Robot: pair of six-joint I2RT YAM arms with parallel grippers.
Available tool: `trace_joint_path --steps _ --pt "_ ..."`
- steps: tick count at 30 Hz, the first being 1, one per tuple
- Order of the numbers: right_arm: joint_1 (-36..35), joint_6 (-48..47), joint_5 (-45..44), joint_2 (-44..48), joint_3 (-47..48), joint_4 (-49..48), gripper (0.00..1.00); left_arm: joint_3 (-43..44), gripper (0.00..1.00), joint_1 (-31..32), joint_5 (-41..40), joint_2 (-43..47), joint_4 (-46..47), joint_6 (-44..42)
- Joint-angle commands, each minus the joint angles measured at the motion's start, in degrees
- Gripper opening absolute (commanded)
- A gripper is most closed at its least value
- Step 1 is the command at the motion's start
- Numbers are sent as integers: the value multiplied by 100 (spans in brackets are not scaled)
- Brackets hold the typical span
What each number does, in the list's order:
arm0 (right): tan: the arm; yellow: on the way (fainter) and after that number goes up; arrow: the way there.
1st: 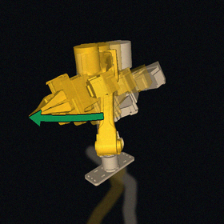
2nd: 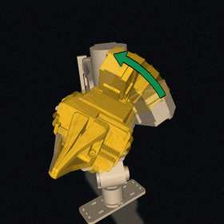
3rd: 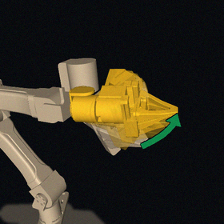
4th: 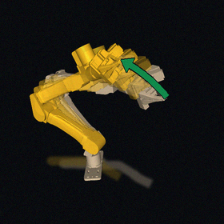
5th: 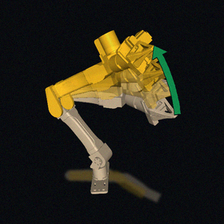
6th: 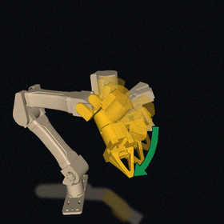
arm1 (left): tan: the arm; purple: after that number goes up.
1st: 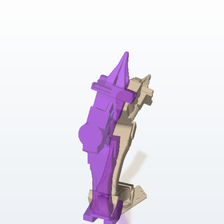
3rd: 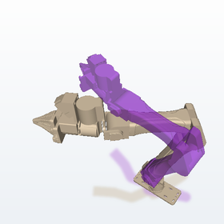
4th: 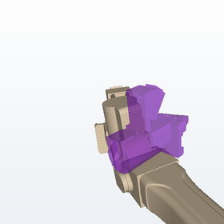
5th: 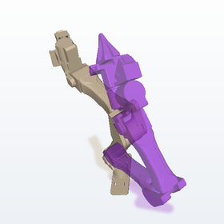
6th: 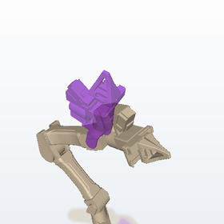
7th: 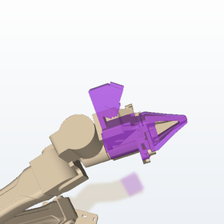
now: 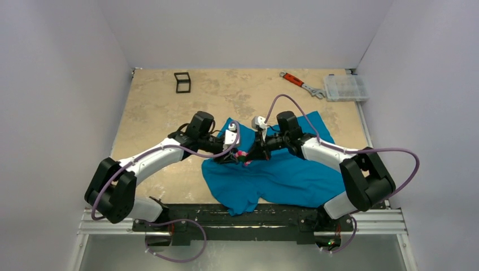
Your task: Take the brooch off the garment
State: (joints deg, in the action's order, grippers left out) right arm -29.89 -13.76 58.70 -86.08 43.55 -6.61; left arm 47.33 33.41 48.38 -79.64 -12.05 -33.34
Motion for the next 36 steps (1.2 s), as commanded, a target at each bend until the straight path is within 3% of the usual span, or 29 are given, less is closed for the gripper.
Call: trace_joint_path --steps 1,5,9,14,19,23,28,31,34,36 --pt "-27 -162 186 106 279 63 0 360 31 43 334 -112 175 157" --pt "-27 -183 163 100 304 97 3 551 9 43 379 -295 66 526" --pt "-33 -118 151 55 333 63 12 766 2 43 380 -496 -141 874" --pt "-42 104 116 1 340 -108 29 1111 0 43 268 -727 -429 1373" --pt "-54 326 25 -89 353 -226 31 1340 0 41 136 -892 -674 1532" --pt "-107 394 -73 -125 358 -262 27 1479 0 43 41 -958 -771 1623" --pt "-131 576 -54 -172 390 -267 47 1561 0 43 -94 -1041 -750 1771" --pt "-131 631 -47 -168 366 -262 47 1546 0 43 -130 -1033 -741 1772" --pt "-126 642 29 -174 331 -248 30 1493 0 43 -155 -1000 -700 1729" --pt "-126 651 61 -153 320 -236 29 1455 0 43 -153 -972 -702 1673"
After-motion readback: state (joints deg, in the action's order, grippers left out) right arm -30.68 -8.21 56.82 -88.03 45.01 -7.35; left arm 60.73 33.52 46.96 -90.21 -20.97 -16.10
